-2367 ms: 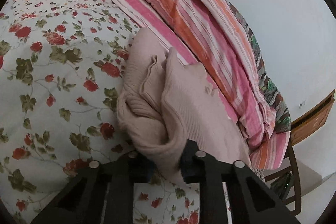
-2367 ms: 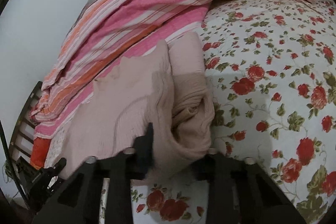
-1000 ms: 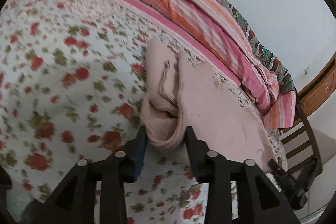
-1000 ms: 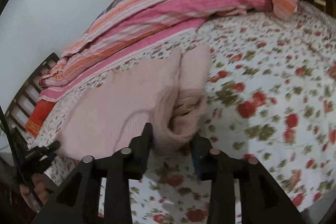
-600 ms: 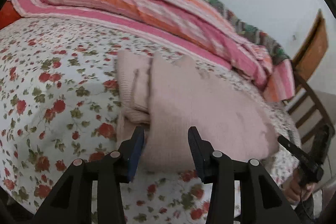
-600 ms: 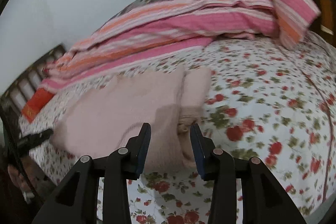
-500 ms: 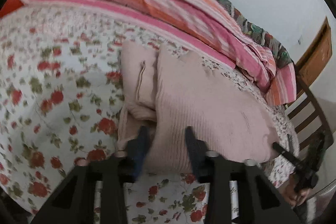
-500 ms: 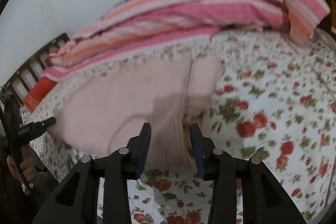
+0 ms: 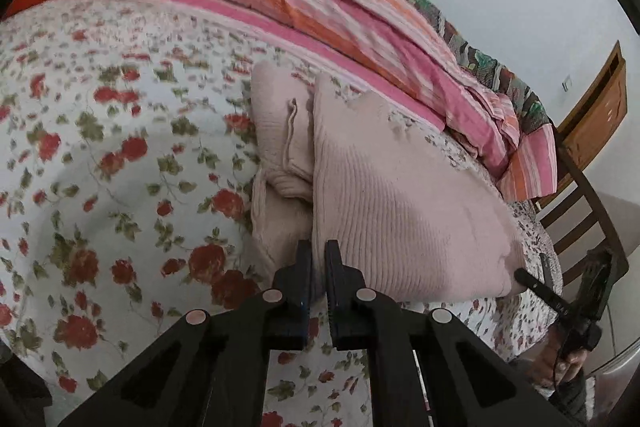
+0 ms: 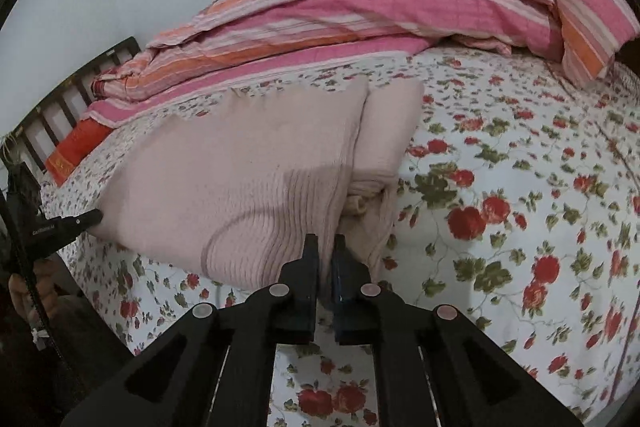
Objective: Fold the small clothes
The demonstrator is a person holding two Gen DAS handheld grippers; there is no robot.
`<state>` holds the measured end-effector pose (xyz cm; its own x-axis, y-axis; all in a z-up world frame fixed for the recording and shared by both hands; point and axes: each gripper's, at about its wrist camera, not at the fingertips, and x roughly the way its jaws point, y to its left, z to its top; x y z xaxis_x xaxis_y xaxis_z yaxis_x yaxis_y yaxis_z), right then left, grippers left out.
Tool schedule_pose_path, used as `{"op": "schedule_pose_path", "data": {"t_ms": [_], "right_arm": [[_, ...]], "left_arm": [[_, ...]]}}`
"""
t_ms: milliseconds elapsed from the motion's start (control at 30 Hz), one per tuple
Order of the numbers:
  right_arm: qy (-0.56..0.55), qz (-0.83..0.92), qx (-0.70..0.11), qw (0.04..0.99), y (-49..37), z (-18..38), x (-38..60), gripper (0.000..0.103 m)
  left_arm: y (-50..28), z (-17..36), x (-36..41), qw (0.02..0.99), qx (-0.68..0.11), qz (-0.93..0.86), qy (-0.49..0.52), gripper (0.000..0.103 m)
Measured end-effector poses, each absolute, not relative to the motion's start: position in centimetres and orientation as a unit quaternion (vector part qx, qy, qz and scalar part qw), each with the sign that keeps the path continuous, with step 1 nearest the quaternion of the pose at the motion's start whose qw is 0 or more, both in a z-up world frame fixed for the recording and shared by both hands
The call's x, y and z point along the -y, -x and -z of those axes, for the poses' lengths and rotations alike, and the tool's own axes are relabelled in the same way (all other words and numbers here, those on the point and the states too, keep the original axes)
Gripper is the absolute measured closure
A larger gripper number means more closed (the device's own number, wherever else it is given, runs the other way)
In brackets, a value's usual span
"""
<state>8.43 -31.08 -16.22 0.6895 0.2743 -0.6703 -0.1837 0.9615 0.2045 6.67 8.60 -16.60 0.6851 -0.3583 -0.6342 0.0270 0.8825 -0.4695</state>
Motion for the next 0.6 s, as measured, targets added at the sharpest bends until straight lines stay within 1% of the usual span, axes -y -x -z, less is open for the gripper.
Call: {"op": "schedule_pose_path", "data": {"t_ms": [33,67,100,133,167,200,367,600], "right_arm": [[-0.058,-0.127,-0.366,0.920,-8.5,15.9,31.1,0.090],[-0.054,-0.130,-0.355,0.924,-8.5,15.3,31.2,0.087],[-0.053,-0.131,-0.347,0.927,-8.6,14.9,31.2,0.077],[-0.053,-0.129,-0.335,0.932,-8.9,14.3,31.3,0.068],[-0.056,-0.126,-0.326,0.935,-9.3,13.8,31.4,0.067],[-0.058,-0.125,-0.323,0.936,-9.7,13.4,31.4,0.067],[-0.078,-0.100,-0.322,0.938,-14.4,11.9,30.3,0.067],[-0.122,-0.049,-0.344,0.930,-21.2,11.9,29.9,0.067]], "left_arm": [[-6.6,16.2,-8.6,0.896,-0.378,0.101,0.209,0.092],[-6.6,15.6,-8.7,0.902,-0.370,0.094,0.199,0.086],[-6.8,15.2,-8.7,0.905,-0.366,0.092,0.195,0.082],[-7.1,14.4,-8.8,0.911,-0.353,0.092,0.190,0.074],[-7.4,14.0,-8.9,0.914,-0.347,0.095,0.189,0.065],[-7.9,13.5,-8.9,0.915,-0.342,0.098,0.189,0.063],[-13.6,12.1,-7.6,0.916,-0.345,0.102,0.175,0.062],[-21.1,12.5,-4.8,0.915,-0.369,0.074,0.146,0.064]]}}
